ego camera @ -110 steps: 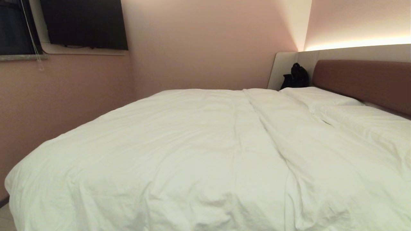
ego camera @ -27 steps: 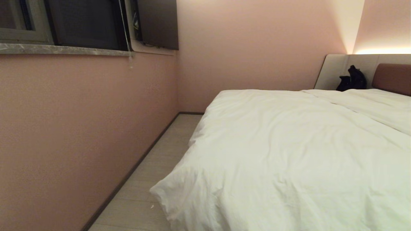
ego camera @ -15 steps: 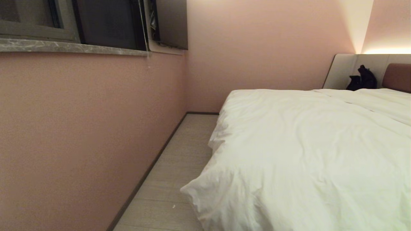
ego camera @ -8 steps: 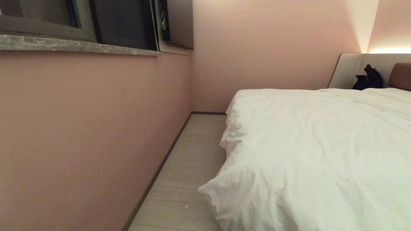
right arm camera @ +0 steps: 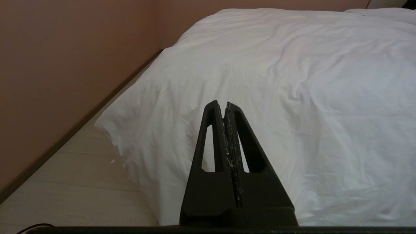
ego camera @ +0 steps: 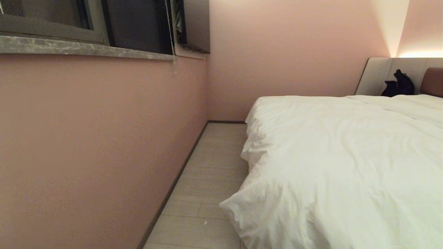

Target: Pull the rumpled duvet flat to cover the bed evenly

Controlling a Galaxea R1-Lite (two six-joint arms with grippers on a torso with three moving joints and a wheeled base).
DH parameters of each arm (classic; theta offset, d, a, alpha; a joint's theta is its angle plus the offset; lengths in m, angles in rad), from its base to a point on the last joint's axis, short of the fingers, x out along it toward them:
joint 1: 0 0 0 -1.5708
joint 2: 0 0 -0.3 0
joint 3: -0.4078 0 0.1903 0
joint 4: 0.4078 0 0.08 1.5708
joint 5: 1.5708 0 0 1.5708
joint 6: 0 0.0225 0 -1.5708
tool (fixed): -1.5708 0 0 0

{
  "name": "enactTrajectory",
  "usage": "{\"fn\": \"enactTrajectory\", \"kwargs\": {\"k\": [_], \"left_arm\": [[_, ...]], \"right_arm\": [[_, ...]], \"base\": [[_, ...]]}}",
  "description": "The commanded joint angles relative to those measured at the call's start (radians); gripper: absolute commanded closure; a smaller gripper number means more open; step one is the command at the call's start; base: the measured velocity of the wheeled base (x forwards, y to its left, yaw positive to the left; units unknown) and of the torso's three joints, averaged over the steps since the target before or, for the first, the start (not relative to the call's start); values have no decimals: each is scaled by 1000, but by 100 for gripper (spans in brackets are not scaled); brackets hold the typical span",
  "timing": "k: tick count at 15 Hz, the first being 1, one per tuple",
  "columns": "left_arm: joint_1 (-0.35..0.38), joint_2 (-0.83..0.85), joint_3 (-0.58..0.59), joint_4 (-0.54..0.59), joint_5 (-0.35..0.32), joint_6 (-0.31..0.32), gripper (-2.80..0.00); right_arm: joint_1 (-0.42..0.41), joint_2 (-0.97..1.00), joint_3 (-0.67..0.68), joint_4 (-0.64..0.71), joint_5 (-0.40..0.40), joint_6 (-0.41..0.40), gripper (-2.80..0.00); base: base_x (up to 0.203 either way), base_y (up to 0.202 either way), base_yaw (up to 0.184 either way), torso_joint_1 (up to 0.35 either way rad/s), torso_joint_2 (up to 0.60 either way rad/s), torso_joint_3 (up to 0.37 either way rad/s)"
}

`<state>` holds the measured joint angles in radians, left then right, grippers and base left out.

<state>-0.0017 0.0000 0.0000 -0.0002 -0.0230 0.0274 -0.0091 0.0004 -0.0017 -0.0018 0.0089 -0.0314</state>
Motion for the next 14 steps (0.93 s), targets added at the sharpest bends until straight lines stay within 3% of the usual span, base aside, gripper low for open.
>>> {"fn": "enactTrajectory", "kwargs": {"k": [1, 5, 14], "left_arm": [[0, 0, 0, 0, 0, 0, 0], [0, 0, 0, 0, 0, -1, 0], [0, 0, 0, -1, 0, -6, 0]], "right_arm": [[1, 0, 0, -1, 0, -1, 0], [0, 0, 0, -1, 0, -1, 0], [0, 0, 0, -1, 0, -1, 0]], "base": [[0, 0, 0, 0, 0, 0], [-16, 0, 0, 2, 1, 1], [-178, 0, 1, 0, 1, 3]]}}
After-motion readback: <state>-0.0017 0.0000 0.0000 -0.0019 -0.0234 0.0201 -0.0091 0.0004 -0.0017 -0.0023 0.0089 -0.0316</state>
